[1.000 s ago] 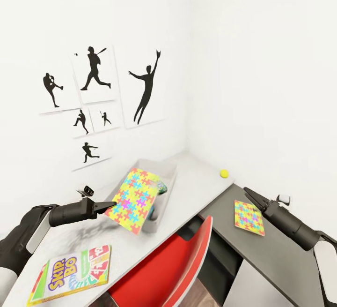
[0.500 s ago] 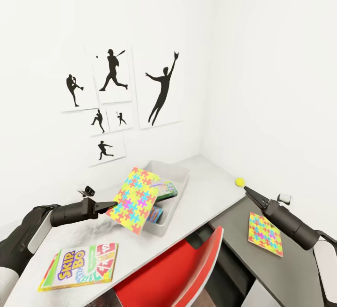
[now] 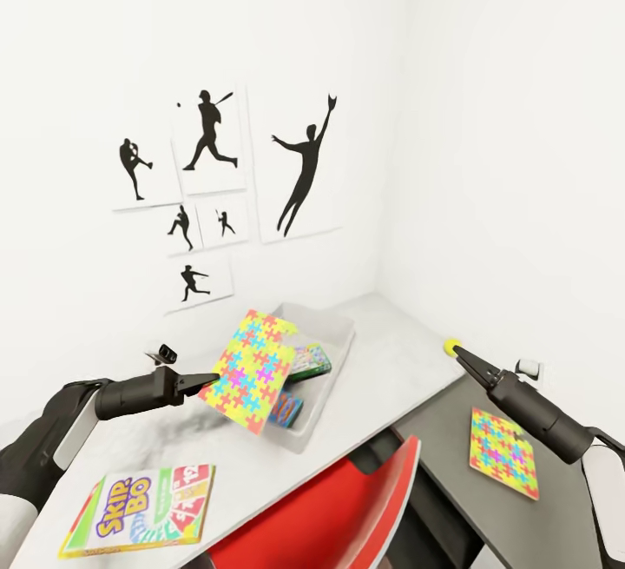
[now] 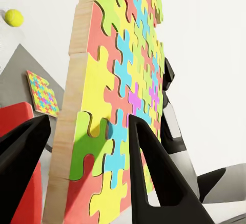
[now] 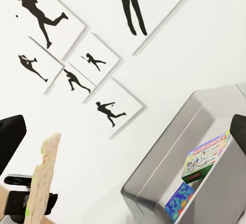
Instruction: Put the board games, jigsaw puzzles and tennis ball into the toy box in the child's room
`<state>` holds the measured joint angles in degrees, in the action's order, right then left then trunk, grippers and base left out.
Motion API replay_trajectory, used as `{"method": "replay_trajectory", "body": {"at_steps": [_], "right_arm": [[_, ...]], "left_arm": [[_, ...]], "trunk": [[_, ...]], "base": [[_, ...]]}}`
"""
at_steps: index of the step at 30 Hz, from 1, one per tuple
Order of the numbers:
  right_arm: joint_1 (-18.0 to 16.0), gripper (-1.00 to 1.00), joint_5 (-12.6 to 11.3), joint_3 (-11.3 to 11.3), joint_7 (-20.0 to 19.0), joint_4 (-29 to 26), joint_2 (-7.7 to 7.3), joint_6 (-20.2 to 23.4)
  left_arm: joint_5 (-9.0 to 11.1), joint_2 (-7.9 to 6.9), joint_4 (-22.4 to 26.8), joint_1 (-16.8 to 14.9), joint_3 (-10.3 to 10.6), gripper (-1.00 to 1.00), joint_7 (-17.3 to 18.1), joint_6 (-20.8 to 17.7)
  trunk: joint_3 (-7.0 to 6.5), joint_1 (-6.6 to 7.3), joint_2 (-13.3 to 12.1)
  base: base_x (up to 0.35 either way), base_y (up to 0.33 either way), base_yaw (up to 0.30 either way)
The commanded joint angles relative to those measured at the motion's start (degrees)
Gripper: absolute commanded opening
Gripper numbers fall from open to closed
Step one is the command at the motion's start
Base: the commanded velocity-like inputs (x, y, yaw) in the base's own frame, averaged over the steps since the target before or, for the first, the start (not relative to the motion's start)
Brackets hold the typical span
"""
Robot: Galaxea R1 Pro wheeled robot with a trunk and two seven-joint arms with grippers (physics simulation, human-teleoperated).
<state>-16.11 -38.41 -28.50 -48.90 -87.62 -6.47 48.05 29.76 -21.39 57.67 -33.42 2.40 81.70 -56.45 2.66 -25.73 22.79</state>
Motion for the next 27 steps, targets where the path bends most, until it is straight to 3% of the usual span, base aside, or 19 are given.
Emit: {"method": "replay_trajectory", "body": {"at_steps": [1, 27], "right_arm": [[-0.1, 1.0, -0.1, 0.0, -0.1, 0.0, 0.0, 0.3], [-0.1, 1.0, 0.0, 0.0, -0.1, 0.0, 0.1, 0.3]], "left_arm": [[0.2, -0.06, 0.0, -0.1, 0.2, -1.0, 0.1, -0.6], [0.3, -0.06, 0.0, -0.1, 0.1, -1.0, 0.1, -0.5]], "trunk": [[0.14, -0.05, 0.1], [0.14, -0.05, 0.1]], "base": [[0.186, -0.003, 0.0], [0.146, -0.015, 0.024]]}}
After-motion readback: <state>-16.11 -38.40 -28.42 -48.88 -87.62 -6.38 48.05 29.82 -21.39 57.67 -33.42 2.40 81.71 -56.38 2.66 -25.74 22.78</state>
